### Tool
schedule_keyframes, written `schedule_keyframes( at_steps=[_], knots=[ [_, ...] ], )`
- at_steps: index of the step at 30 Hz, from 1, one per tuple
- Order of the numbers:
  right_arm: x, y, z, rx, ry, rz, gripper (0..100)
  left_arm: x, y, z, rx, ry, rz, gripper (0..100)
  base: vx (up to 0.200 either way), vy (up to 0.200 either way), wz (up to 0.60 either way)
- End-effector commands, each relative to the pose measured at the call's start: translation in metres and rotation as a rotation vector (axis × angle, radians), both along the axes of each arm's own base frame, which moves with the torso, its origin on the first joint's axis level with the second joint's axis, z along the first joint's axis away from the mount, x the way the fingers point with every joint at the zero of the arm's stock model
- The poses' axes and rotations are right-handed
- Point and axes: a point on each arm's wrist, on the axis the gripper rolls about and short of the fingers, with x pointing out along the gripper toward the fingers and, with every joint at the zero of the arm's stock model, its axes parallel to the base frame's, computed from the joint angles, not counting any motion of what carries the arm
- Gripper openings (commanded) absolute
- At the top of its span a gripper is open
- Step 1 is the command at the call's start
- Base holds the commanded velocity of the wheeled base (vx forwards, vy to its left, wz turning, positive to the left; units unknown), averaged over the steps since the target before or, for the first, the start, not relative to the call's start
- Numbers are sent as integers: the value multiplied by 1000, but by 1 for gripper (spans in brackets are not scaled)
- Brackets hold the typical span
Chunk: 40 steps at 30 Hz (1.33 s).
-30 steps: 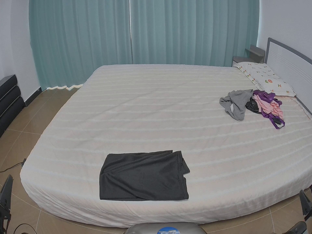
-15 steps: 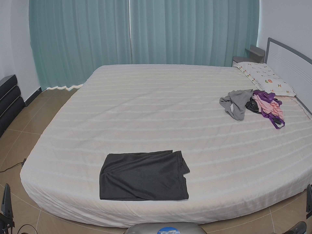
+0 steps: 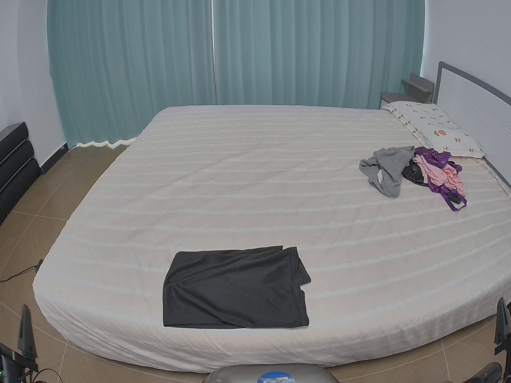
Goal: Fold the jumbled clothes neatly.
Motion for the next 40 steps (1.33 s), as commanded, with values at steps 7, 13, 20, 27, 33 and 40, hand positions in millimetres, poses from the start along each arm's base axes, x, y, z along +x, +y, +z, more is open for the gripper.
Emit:
schedule_keyframes(
  at_steps=[7,13,20,27,33,40],
  knots=[
    [2,0,-11,-64,67,-10,100,4,-4,-28,44,229,-166,100,0,0,0],
    [2,1,-13,2,67,27,100,4,-4,-27,47,215,-170,100,0,0,0],
    [2,3,-14,48,74,135,100,4,-4,-27,47,217,-170,100,0,0,0],
    [3,4,-19,34,129,194,100,4,-4,-27,47,217,-168,100,0,0,0],
    [3,4,-19,44,125,190,100,4,-4,-27,39,218,-169,100,0,0,0],
    [3,4,-19,47,123,196,100,4,-4,-27,43,215,-169,100,0,0,0]
  ],
)
